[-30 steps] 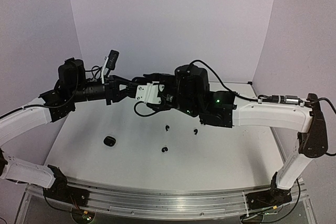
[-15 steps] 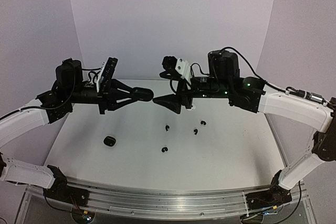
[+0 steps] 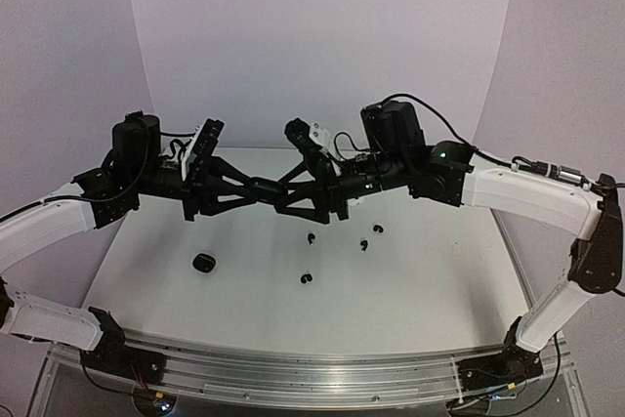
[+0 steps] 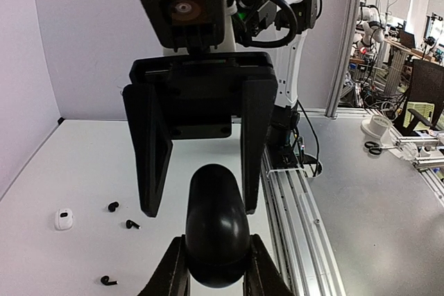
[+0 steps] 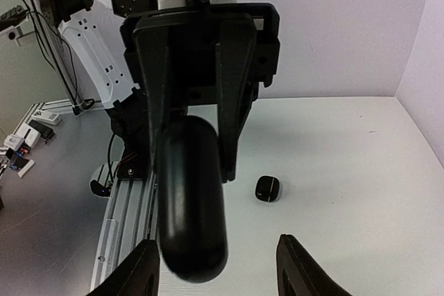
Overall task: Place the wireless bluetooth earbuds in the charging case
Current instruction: Pass from the left arm to the right
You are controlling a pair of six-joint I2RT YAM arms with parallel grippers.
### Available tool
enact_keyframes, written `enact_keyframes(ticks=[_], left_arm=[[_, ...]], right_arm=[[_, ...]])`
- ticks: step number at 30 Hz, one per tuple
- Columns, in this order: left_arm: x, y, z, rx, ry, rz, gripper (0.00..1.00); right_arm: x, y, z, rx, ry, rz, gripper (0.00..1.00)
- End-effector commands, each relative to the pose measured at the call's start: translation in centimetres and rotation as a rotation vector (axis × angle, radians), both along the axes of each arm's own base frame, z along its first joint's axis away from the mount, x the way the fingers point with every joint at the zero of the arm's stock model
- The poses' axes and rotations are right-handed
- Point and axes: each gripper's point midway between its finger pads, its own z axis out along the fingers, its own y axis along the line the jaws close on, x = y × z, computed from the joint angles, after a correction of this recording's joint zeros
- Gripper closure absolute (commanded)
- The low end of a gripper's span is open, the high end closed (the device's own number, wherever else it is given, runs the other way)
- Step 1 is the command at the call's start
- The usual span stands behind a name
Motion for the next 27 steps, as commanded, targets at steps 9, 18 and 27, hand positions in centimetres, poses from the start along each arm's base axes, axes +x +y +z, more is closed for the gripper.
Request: enact_keyframes(ticks=[9,18,27], left_arm=[[-0.2,0.0,2.2,-0.038,-0.033,-0.027,1.00],[0.1,0.0,1.7,-0.037,0.037,0.003,0.89],[-0.1,0.1,1.9,-0.126,-0.026,-0.007,0.49]], right_arm=[[0.1,1.7,1.2,0.030,-0.002,0.045,0.83],[-0.3,1.3,2.6,0.059,-0.074,0.063,1.00],[-0.5,1.4,3.6,0.101,-0.085,0.068,1.00]])
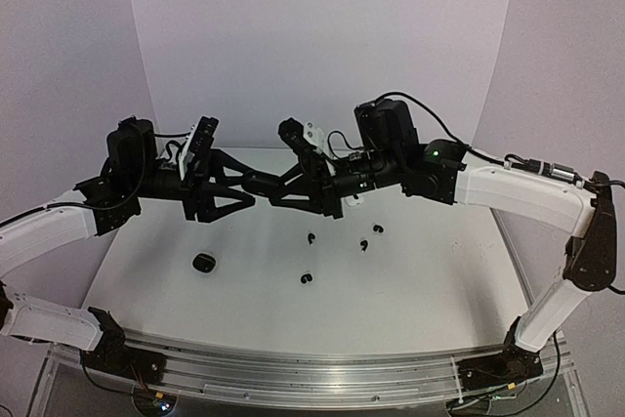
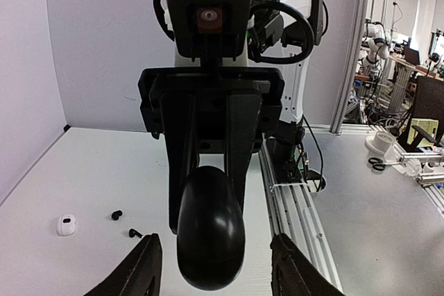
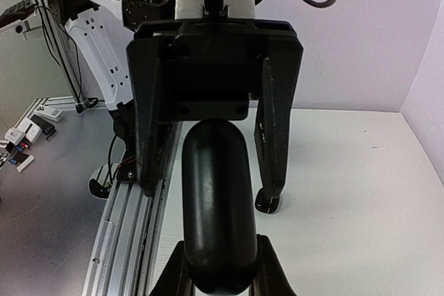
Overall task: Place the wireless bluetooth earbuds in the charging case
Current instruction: Pass from the left arm to the right, then pass from the right arm to the left
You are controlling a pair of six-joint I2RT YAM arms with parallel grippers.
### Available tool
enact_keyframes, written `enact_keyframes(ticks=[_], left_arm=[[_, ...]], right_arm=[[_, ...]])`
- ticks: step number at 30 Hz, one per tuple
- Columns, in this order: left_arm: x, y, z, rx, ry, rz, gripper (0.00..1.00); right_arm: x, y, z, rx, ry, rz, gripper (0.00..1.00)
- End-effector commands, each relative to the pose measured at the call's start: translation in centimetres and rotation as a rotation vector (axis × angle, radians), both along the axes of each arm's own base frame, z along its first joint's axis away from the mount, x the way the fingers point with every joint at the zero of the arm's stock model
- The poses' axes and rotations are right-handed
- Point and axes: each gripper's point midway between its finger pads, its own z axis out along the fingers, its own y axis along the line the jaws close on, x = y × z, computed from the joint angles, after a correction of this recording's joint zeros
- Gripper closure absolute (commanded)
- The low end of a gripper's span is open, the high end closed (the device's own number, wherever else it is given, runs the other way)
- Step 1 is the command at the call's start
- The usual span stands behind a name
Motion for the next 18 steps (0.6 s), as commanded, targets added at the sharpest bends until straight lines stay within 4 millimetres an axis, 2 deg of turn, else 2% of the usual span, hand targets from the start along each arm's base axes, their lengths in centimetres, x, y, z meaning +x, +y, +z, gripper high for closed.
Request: enact_keyframes(ticks=[1,5,10,18], left_arm=[[-0.6,-0.2,1.5,-0.067,-0.043,-0.042,0.51],[-0.7,-0.4,1.2,-0.075,-0.048,-0.065,0.54],[-0.5,-0.7,1.0,-0.067,-0.037,-0.082,0.64],[-0.2,-0.7,0.3,-0.046,-0.006,-0.062,0.61]], right_arm=[[-0.5,0.0,3.5,0.089,-0.055,0.024,1.00],[-0.6,0.0,4.2,0.111,-0.058,0.025,1.00],[-0.4,0.1,3.6,0.100,-0.054,0.014,1.00],[-0.2,0.2,4.3,0.113,-0.076,0.013,1.00]])
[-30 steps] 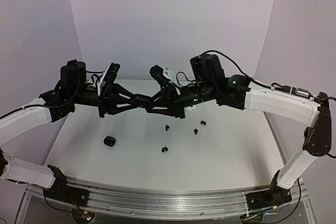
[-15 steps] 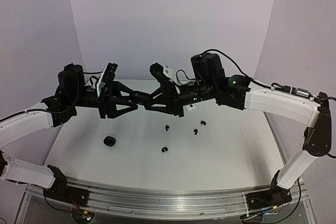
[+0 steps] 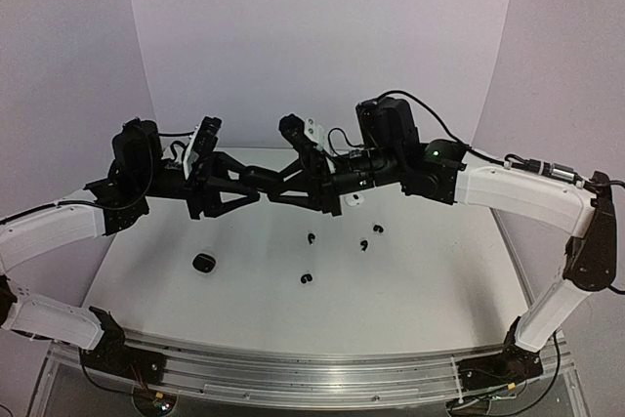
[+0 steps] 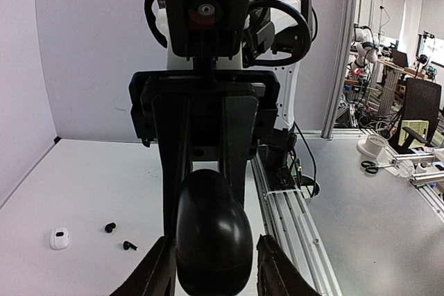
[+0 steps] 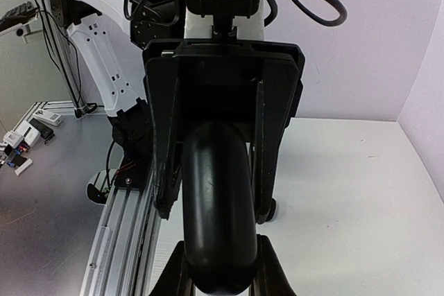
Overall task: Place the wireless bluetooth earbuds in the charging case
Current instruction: Pass from the right arm to the left
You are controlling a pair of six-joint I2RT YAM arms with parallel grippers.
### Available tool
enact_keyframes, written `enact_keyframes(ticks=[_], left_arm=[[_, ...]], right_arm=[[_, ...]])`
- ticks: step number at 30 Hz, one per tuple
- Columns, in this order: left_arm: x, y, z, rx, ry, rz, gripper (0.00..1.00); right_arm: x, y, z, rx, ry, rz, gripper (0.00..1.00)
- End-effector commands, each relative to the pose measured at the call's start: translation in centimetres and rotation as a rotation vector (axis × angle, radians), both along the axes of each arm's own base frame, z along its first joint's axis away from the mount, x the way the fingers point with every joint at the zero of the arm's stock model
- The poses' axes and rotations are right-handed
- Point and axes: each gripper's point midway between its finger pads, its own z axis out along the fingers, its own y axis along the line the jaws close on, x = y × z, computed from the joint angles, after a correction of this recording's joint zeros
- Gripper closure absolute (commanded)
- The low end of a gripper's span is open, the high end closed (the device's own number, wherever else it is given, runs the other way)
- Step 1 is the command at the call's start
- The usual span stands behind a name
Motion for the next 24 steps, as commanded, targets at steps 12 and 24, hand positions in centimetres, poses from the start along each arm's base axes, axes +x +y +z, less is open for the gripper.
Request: enact_keyframes(ticks=[12,24], left_arm=[[-0.2,0.0,0.4,-0.001,-0.007,-0.002,0.84],[0.0,0.1,0.2,0.011,-0.013,0.019,1.00]], right_arm=[[-0.1,0.2,3.4,0.080,-0.059,0.009,1.00],[0.8,0.2,3.2,0.069,-0.038,-0.053,0.76]])
